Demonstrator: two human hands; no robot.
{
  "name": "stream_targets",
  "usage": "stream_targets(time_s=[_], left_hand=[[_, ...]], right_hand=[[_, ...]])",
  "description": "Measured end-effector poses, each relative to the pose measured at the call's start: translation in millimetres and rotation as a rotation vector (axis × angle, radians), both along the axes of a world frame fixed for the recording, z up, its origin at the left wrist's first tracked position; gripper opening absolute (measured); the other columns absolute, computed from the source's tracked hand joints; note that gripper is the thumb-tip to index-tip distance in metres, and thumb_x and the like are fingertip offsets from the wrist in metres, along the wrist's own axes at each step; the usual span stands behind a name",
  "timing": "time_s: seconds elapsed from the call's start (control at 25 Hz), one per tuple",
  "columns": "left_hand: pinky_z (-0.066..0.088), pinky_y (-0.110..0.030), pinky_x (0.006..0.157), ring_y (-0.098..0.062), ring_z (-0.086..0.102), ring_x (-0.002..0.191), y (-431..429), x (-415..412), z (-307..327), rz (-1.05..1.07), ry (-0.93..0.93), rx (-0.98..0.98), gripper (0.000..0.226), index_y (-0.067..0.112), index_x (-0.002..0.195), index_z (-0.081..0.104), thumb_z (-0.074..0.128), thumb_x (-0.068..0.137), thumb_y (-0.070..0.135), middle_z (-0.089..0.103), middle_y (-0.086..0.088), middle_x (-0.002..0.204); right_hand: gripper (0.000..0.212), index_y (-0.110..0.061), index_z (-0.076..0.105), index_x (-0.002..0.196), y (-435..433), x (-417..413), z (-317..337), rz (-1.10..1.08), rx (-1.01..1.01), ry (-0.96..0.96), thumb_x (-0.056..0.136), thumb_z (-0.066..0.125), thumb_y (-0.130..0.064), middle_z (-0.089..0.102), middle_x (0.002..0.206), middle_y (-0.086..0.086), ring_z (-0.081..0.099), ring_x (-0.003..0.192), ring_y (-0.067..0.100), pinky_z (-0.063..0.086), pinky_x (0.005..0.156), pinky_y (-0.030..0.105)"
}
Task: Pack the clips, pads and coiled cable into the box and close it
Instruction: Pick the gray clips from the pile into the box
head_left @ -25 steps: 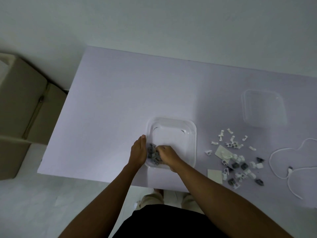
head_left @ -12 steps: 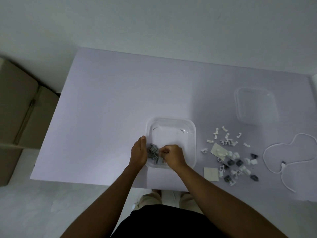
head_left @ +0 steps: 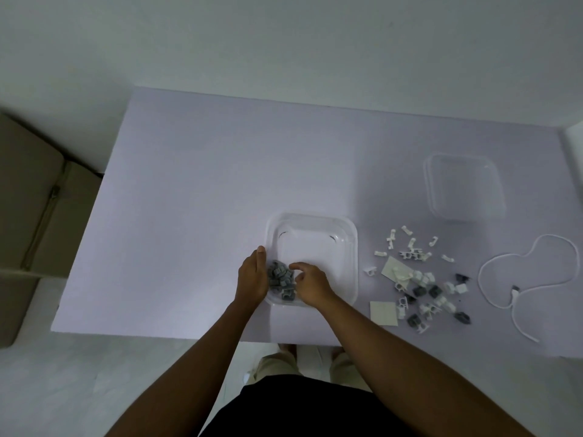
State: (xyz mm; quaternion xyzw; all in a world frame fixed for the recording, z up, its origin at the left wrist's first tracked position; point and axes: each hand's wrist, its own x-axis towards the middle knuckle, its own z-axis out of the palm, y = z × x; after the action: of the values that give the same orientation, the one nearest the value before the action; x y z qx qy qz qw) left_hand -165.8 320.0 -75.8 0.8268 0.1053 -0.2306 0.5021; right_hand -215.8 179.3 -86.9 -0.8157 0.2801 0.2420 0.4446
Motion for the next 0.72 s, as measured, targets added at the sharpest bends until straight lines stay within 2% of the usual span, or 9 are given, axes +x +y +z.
stream_targets(time_s=[0.08,0.2,0.28,0.4,0.48,0.56,0.68,0.72], left_hand=[[0.047,-0.036,0.089,-0.022,0.059,0.095,1.2,0.5,-3.4,-0.015,-0.01,0.044,0.05,0.004,0.099,0.061,0.026,0.105,0.039,0.065,-0.012,0.102],[0.041,-0.036,0.088,-0.028,0.052,0.107,1.1,2.8,-0.2,-0.059,-0.156,0.201,0.039,0.009,0.114,0.057,0.03,0.105,0.035,0.06,-0.015,0.115],[0.043,-0.04,0.093,-0.028,0.049,0.113,-8.4,4.6,11.9,-0.028,-0.336,0.271,0.033,0.013,0.121,0.054,0.039,0.102,0.034,0.055,-0.013,0.121],[0.048,-0.039,0.09,-0.023,0.055,0.106,-46.0,4.9,31.5,-0.099,-0.546,0.207,0.026,0.015,0.118,0.056,0.052,0.097,0.03,0.056,-0.005,0.116],[0.05,-0.034,0.084,-0.018,0.058,0.097,-90.6,-5.0,41.0,-0.244,-0.571,0.111,0.023,0.015,0.115,0.058,0.055,0.095,0.027,0.058,-0.002,0.11],[0.051,-0.029,0.079,-0.014,0.059,0.091,-138.5,-26.5,43.7,-0.459,-0.545,0.049,0.022,0.016,0.114,0.06,0.056,0.096,0.027,0.062,0.0,0.105],[0.048,-0.024,0.082,-0.015,0.06,0.095,-197.0,-70.8,29.0,-0.818,-0.469,0.088,0.026,0.019,0.118,0.062,0.055,0.096,0.032,0.064,0.0,0.108],[0.047,-0.026,0.084,-0.017,0.059,0.099,-209.4,-83.9,21.2,-0.917,-0.463,0.111,0.028,0.019,0.12,0.062,0.055,0.095,0.031,0.064,-0.001,0.111]], right_hand=[[0.042,-0.011,0.062,0.131,0.3,-3.0,0.3,0.01,0.0,-0.031,0.095,0.049,0.006,0.063,0.113,0.013,0.062,0.11,0.028,0.05,0.099,0.031],[0.041,-0.014,0.068,0.12,-17.1,-10.4,8.6,-0.066,0.019,-0.111,0.091,0.049,0.009,0.063,0.099,0.003,0.065,0.097,0.025,0.056,0.091,0.036],[0.033,-0.016,0.07,0.112,-37.8,-18.4,22.9,-0.172,0.06,-0.222,0.094,0.051,0.003,0.067,0.095,0.001,0.067,0.089,0.021,0.059,0.08,0.032],[0.021,-0.018,0.071,0.102,-79.3,-39.1,44.3,-0.33,-0.013,-0.421,0.095,0.058,-0.003,0.07,0.093,-0.004,0.066,0.079,0.009,0.055,0.07,0.019],[0.017,-0.016,0.071,0.099,-115.2,-63.2,49.5,-0.424,-0.125,-0.488,0.093,0.06,-0.003,0.07,0.094,-0.004,0.065,0.08,0.001,0.049,0.071,0.011],[0.017,-0.014,0.069,0.098,-151.1,-95.4,46.7,-0.501,-0.217,-0.47,0.093,0.059,-0.001,0.069,0.094,-0.002,0.063,0.082,0.0,0.049,0.072,0.01],[0.018,-0.011,0.068,0.099,-195.9,-153.8,36.1,-0.596,-0.296,-0.361,0.092,0.059,0.003,0.065,0.097,-0.003,0.063,0.087,0.009,0.044,0.074,0.004],[0.022,-0.012,0.068,0.1,-206.7,-172.0,29.8,-0.617,-0.327,-0.329,0.089,0.059,0.006,0.063,0.1,-0.001,0.063,0.094,0.014,0.044,0.079,0.007]])
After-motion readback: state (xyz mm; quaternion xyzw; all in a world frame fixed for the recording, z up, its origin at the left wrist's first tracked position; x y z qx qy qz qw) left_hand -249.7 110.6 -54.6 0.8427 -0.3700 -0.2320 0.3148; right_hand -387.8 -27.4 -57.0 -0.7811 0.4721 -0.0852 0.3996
